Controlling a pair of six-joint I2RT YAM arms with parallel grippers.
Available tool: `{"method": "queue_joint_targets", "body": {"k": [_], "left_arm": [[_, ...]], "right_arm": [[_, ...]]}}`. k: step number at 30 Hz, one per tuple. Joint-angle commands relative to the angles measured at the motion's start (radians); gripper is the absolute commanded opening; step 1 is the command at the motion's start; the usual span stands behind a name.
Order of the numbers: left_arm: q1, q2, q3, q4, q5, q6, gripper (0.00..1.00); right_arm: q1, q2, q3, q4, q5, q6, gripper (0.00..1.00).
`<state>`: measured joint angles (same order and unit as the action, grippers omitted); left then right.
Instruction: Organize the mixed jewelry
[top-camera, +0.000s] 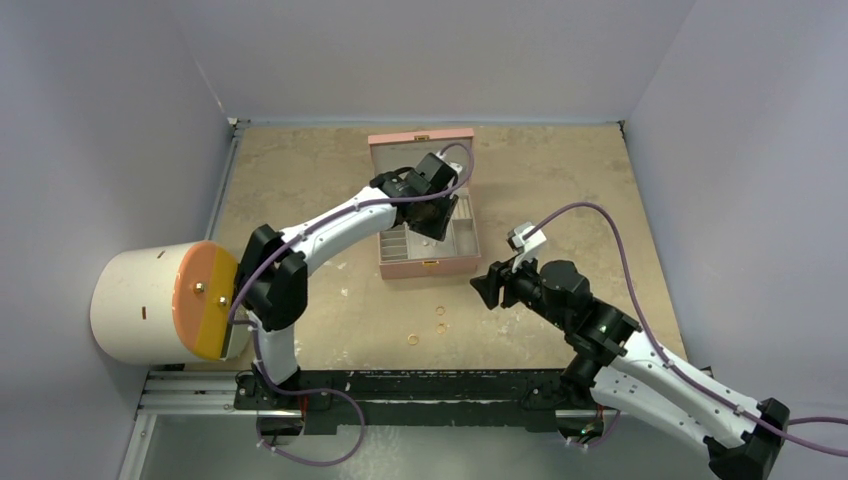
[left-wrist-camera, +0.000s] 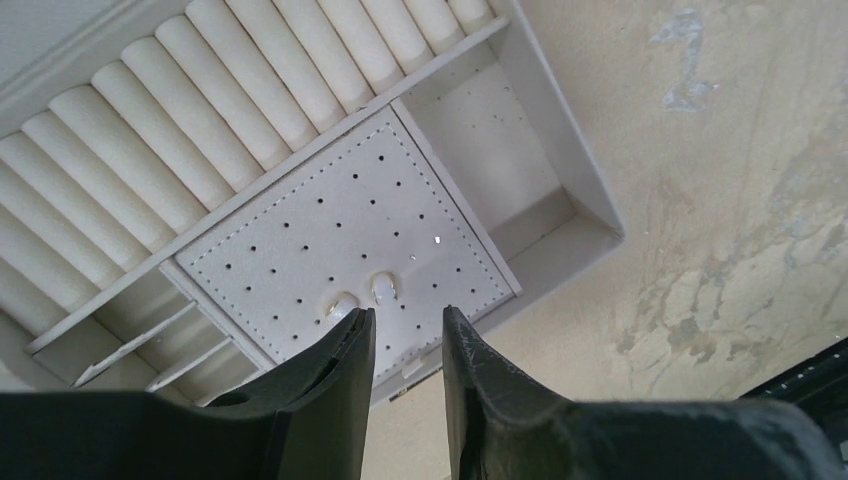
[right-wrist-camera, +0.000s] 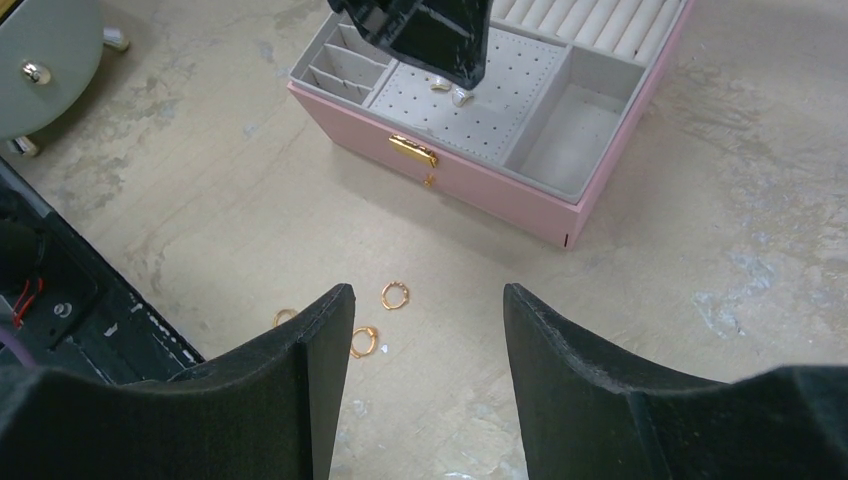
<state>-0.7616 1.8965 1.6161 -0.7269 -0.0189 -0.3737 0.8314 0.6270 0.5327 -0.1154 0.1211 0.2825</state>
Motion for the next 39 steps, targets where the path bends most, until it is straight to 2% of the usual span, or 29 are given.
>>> {"method": "queue_joint_targets", "body": {"k": [1, 12, 15, 19, 22, 30, 34, 39], "left_arm": [[0.001, -0.112, -0.010, 0.035, 0.008, 0.009, 0.31], [0.000, -0.374, -0.082, 0.059, -0.127, -0.031, 0.33], [0.000, -0.478, -0.145, 0.068, -0.202, -0.035, 0.33], [-0.001, -0.626, -0.257, 0.092, -0.282, -0.045, 0.34], [0.000, -0.750, -0.349, 0.135, -0.297, -0.043, 0.34], [0.001, -1.013, -0.529, 0.218, -0.327, -0.041, 0.38], [0.002, -1.087, -0.609, 0.259, -0.319, -0.037, 0.39], [0.001, -1.104, -0.655, 0.265, -0.315, -0.046, 0.39]], "right_arm": [[0.003, 0.010, 0.048, 0.019, 0.016, 0.027, 0.59], [0.003, 0.074, 0.062, -0.039, 0.055, 0.116, 0.59], [0.003, 0.129, 0.081, -0.065, 0.028, 0.119, 0.59], [0.004, 0.261, 0.115, -0.082, 0.029, 0.105, 0.52], [0.005, 0.342, 0.127, -0.079, 0.001, 0.125, 0.46], [0.021, 0.460, 0.121, -0.050, -0.118, 0.144, 0.43], [0.035, 0.487, 0.092, -0.004, -0.200, 0.152, 0.44], [0.063, 0.560, 0.090, 0.027, -0.233, 0.117, 0.45]]}}
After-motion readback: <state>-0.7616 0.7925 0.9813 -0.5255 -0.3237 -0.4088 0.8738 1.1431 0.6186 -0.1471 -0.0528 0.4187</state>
